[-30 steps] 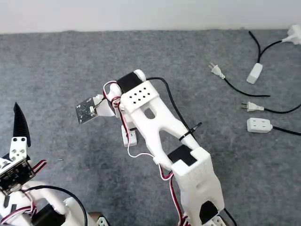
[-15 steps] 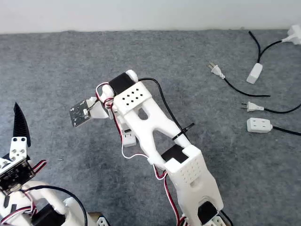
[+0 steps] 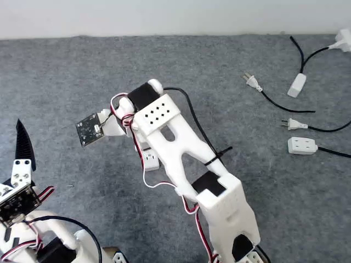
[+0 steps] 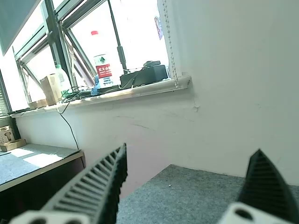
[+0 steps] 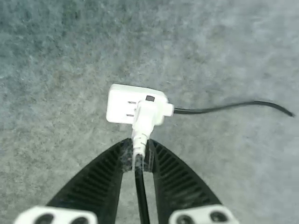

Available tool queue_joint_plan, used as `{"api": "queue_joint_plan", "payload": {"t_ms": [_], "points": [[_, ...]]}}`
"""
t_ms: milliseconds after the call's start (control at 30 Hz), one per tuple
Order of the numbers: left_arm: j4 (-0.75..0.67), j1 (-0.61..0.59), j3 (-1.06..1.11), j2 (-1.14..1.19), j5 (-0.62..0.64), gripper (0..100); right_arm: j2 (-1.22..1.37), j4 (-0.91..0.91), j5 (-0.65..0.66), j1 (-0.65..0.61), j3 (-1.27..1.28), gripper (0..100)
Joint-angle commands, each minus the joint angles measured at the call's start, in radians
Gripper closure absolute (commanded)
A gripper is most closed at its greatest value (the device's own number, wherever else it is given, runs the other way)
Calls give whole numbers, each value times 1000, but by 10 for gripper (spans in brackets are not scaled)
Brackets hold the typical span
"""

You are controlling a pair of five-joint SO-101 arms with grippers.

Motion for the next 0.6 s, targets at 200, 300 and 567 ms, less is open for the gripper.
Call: {"api": "queue_joint_plan", "payload": {"t_ms": [200, 300, 567], "points": [[15, 3, -42, -12, 0, 603, -102, 45, -11, 4, 124, 991], [15, 3, -42, -12, 0, 603, -102, 45, -9, 16, 129, 991], [15, 3, -42, -12, 0, 603, -94, 45, -8, 44, 132, 991]]}}
